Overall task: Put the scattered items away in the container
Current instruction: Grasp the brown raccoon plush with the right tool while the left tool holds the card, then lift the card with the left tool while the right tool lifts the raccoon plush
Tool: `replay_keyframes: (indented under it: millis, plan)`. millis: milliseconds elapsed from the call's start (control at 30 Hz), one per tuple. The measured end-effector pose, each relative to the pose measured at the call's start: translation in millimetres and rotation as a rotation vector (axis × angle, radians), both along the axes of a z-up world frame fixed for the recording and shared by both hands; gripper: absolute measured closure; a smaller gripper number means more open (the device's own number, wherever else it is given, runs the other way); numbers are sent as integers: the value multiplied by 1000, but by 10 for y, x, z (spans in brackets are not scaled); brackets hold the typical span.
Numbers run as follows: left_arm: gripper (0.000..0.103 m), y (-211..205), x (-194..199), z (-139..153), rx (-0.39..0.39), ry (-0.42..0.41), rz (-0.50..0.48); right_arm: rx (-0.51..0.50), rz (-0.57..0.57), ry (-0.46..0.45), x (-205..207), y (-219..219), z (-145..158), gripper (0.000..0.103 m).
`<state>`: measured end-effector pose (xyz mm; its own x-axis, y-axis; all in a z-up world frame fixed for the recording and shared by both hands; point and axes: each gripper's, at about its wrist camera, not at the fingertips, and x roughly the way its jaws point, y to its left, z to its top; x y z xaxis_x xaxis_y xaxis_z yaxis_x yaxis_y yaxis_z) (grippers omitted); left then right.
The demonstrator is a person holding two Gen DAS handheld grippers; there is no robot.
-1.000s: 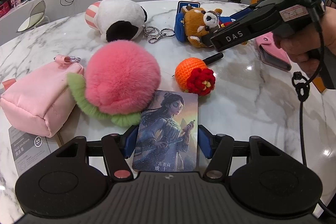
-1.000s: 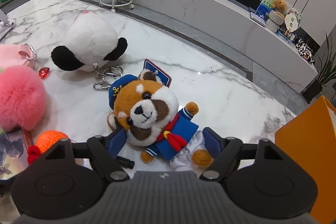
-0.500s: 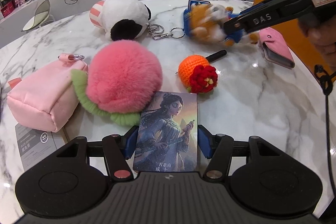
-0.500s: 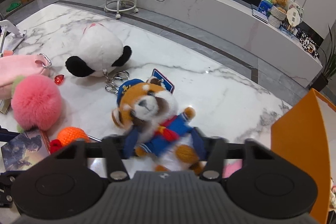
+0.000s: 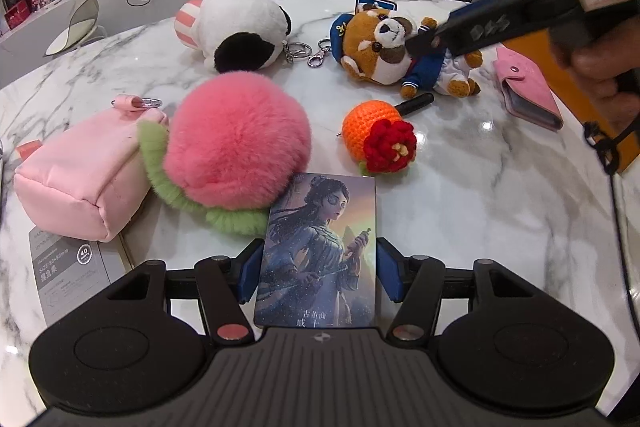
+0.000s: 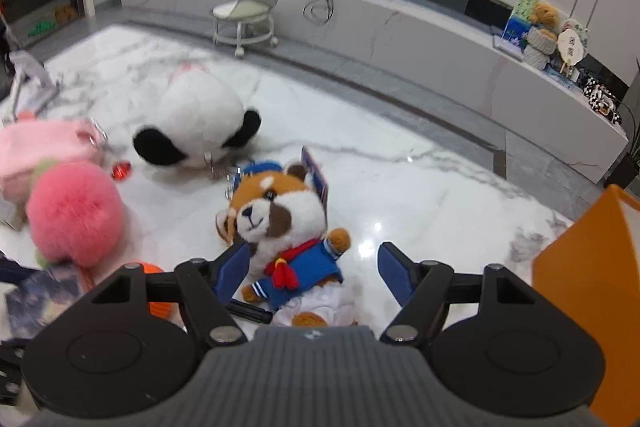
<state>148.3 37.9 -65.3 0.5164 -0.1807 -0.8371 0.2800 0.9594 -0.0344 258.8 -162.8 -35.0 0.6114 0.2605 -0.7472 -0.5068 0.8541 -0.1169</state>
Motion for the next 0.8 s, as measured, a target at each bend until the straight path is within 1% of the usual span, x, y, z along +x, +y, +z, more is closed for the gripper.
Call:
replay_keyframes:
  millis: [133, 233, 267, 333, 400, 500, 600, 800]
  plan:
    - [35, 23, 13, 0, -10, 1, -5, -14, 40, 28, 86, 117, -177, 28]
    - [35, 41, 27, 1, -18, 1, -8, -47, 60, 18, 113, 198, -269, 27]
    - [35, 47, 33, 1, -22, 1, -8, -58, 64, 13, 120, 218, -294, 28]
    - [35, 59, 41, -1, -27, 1, -10, -51, 59, 22, 134, 215, -299, 35]
    - [35, 63, 44, 0, -30, 1, -10, -36, 52, 37, 149, 200, -291, 37]
    - [35, 58, 31, 7, -31, -1, -8, -41, 55, 36, 130, 198, -266, 41]
    - [36, 64, 23, 11, -39, 0, -3, -41, 59, 29, 99, 202, -201, 42]
    - [36, 58, -12, 77, -24, -10, 4, -6, 52, -25, -7, 117, 132, 43]
